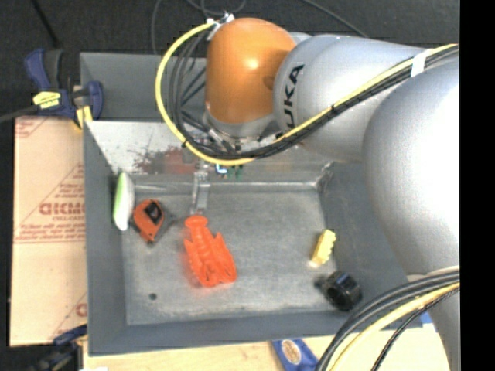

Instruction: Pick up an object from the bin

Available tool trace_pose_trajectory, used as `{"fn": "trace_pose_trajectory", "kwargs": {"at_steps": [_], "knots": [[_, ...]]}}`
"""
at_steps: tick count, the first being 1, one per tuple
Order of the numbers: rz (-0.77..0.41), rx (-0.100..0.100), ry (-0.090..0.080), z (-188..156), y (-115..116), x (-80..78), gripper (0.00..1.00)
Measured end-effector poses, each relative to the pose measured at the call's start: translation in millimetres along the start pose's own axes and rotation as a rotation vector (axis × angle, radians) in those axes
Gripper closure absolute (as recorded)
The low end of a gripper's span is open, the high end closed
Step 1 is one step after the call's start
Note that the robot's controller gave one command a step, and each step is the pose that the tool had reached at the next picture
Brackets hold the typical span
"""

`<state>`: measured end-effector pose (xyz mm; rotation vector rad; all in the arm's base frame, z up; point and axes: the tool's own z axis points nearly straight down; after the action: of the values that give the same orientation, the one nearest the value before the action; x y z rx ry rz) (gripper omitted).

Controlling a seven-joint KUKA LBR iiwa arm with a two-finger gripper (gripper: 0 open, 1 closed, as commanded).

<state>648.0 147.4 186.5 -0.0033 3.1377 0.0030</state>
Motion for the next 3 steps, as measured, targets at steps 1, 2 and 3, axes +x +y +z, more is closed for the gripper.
{"fn": "trace_pose_trajectory", "kwargs": {"at_steps": [1, 2, 3], "knots": [[-0.008, 0.0, -0.002, 84, -27, 39.8, 0.0], [0.055, 0.002, 0.008, 104, -39, 56.3, 0.0], [0.068, 0.0, -0.003, 70, -34, 48.7, 0.0]]}}
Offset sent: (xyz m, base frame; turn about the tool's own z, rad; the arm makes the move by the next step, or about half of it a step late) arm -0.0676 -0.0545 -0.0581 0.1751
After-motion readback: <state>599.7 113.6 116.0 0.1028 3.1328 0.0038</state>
